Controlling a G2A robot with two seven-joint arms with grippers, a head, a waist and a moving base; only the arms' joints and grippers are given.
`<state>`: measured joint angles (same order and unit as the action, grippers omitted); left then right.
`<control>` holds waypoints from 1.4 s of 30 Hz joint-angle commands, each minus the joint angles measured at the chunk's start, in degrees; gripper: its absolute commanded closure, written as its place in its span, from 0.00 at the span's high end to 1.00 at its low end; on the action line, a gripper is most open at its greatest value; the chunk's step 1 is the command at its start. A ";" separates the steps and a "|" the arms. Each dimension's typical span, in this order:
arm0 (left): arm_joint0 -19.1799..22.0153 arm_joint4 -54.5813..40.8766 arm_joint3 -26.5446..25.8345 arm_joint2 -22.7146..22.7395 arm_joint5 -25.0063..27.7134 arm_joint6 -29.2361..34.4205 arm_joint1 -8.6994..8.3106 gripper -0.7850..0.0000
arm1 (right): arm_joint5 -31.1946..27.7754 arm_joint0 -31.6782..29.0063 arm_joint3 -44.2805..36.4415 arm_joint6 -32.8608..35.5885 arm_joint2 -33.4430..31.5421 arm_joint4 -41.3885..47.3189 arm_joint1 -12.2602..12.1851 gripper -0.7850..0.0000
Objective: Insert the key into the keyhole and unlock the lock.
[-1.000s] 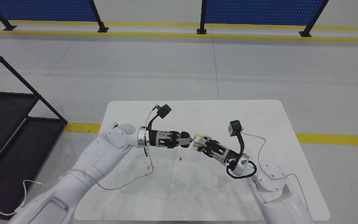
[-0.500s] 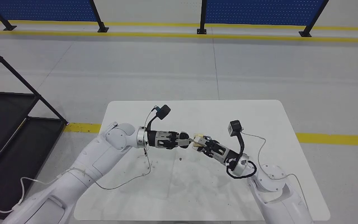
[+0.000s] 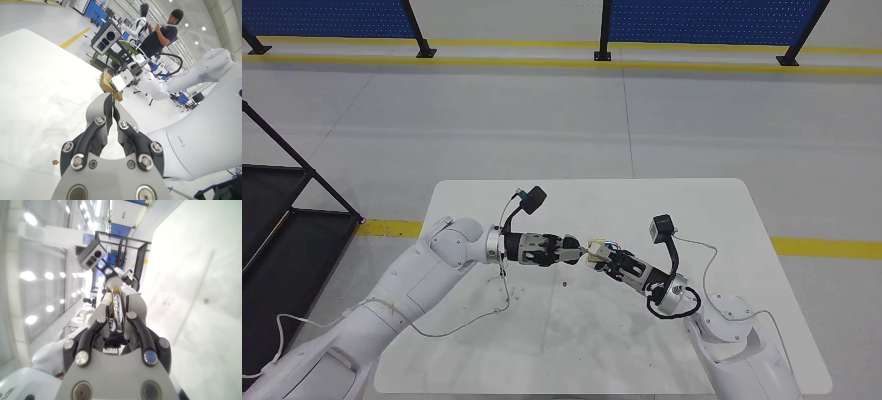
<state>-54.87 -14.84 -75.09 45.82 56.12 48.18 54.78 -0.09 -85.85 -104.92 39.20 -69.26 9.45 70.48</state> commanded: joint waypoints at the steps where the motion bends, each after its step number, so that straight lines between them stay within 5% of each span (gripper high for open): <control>1: 0.02 0.81 0.02 0.15 0.47 -0.48 -0.05 0.00 | 0.00 0.00 0.00 0.00 0.00 0.00 0.00 0.00; 42: -5.81 25.39 -7.55 6.78 0.56 -15.55 -0.14 0.00 | 0.00 0.00 0.00 0.00 0.00 0.00 0.00 0.00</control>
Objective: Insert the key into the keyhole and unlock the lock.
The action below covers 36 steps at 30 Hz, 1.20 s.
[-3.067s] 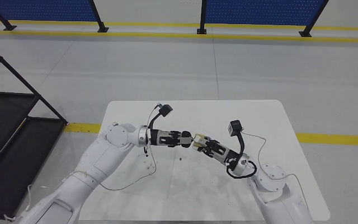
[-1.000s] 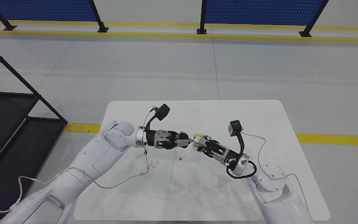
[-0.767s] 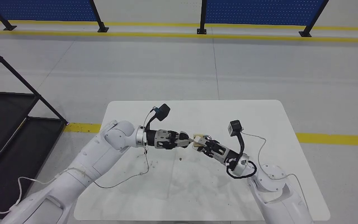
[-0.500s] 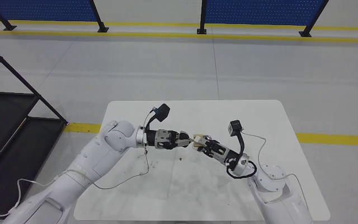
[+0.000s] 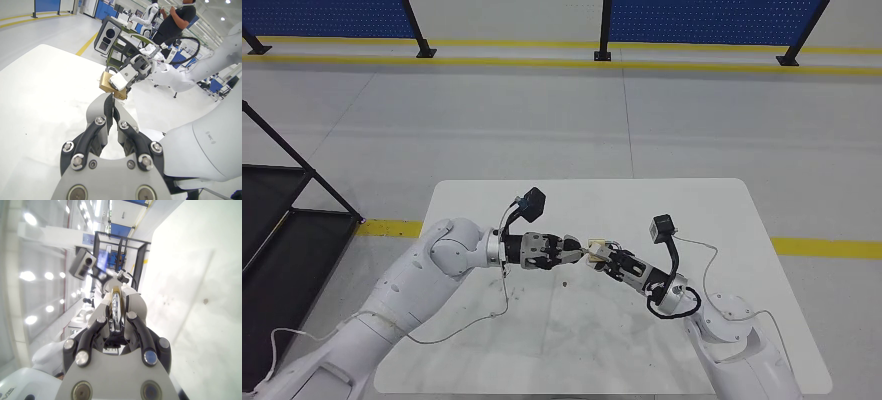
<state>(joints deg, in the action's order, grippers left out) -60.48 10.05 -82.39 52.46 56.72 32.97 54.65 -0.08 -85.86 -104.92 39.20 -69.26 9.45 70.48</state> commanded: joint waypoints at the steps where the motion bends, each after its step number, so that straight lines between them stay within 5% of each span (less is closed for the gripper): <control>1: -0.37 0.86 -0.43 0.31 -0.13 -0.70 -0.01 0.00 | 0.00 0.00 0.00 0.00 0.00 0.00 0.00 0.00; 36: -5.42 18.30 -7.11 4.85 -4.21 -10.31 0.10 0.00 | 0.00 0.00 0.00 0.00 0.00 0.00 0.00 0.00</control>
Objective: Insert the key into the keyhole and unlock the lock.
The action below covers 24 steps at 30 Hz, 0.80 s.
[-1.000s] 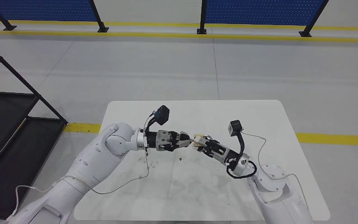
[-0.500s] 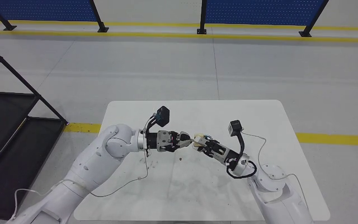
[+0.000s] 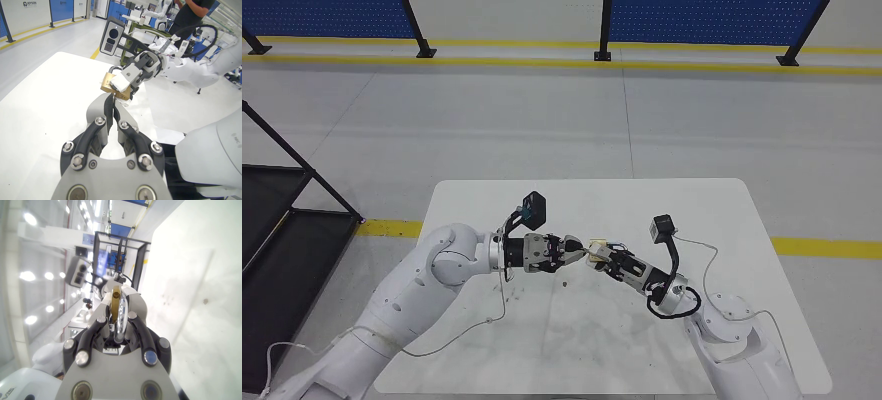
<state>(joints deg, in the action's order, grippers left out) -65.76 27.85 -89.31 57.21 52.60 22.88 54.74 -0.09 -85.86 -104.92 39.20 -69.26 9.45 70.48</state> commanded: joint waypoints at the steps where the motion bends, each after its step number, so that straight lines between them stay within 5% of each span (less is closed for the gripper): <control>1: -0.26 0.88 -0.32 0.17 -0.14 -0.40 0.01 0.00 | 0.00 0.00 0.00 0.00 0.00 0.00 0.00 0.00; 24: -2.42 10.78 -3.31 2.30 -0.97 -5.12 0.14 0.00 | 0.00 0.00 0.00 0.00 0.00 0.00 0.00 0.00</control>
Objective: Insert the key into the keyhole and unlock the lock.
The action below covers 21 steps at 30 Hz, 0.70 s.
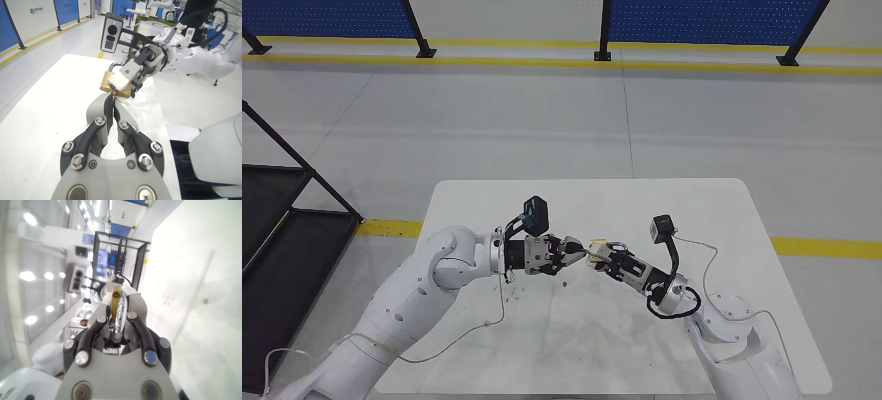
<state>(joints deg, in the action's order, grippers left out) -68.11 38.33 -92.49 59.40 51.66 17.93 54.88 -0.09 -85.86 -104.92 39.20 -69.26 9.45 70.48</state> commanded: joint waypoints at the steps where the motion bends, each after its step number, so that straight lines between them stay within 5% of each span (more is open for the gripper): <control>1: -0.17 0.53 -0.26 0.21 -0.01 -0.32 -0.01 0.00 | 0.00 0.00 0.00 0.00 0.00 0.00 0.00 0.00; 21: -1.67 6.92 -2.54 1.29 -0.92 -4.15 0.24 0.00 | 0.00 0.00 0.00 0.00 0.00 0.00 0.00 0.00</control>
<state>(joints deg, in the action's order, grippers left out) -69.72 44.95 -95.00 60.66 50.79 13.99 55.11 -0.09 -85.85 -104.92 39.20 -69.26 9.45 70.48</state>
